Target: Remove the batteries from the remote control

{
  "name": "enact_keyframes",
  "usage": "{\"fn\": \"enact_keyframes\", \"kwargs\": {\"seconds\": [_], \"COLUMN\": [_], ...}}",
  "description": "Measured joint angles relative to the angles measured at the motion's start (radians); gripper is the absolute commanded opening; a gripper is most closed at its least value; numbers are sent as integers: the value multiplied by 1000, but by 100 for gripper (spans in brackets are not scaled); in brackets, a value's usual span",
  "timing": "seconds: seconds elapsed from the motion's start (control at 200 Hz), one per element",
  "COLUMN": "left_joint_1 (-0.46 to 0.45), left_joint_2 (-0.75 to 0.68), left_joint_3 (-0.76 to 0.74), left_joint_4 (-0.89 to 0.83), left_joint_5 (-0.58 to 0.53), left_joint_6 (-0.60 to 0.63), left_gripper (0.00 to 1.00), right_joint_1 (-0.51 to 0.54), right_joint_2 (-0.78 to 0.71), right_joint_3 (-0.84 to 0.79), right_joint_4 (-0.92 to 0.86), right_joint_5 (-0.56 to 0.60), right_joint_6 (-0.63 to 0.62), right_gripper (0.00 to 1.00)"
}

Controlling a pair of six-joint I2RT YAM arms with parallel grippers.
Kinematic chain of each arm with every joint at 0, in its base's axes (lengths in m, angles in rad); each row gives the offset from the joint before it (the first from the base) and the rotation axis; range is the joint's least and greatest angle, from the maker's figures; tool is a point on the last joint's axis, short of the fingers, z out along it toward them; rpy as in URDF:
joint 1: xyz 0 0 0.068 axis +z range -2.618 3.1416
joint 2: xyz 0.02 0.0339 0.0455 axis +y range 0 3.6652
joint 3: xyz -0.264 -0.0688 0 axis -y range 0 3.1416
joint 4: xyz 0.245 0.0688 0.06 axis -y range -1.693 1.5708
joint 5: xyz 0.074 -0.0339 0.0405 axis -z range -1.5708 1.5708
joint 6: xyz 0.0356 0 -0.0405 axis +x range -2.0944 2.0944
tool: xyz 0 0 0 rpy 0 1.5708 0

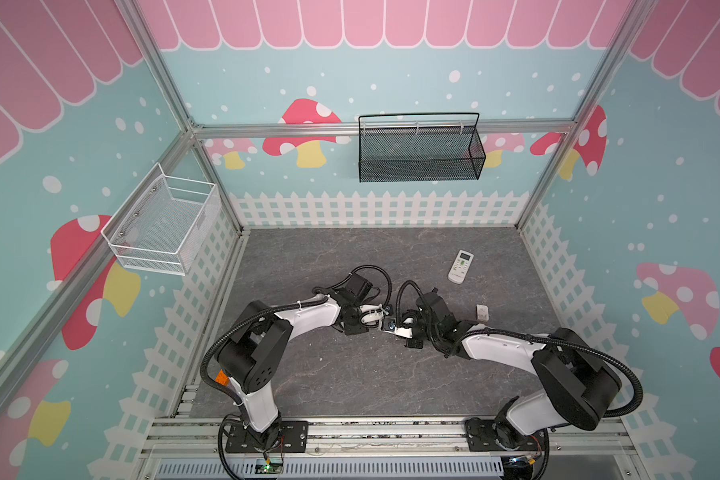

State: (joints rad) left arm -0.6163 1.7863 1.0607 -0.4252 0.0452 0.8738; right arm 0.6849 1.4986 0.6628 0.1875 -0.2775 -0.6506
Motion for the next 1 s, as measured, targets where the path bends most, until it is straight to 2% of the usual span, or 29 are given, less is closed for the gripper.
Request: {"fn": "enact_keyframes", "kwargs": {"seconds": [1.001], "left_joint_1": [0], "left_joint_2": [0], "left_joint_3": [0], "left_joint_4": [-1], "left_joint_5": [16], "left_joint_6": [-8], "left_gripper": [0], "right_joint_1": [-18], "right_joint_2": [-5], "right_joint_3": [-8], "right_joint_4": [41], "right_joint_5": [-31], "right_joint_6": [8], "right_gripper": [0]}}
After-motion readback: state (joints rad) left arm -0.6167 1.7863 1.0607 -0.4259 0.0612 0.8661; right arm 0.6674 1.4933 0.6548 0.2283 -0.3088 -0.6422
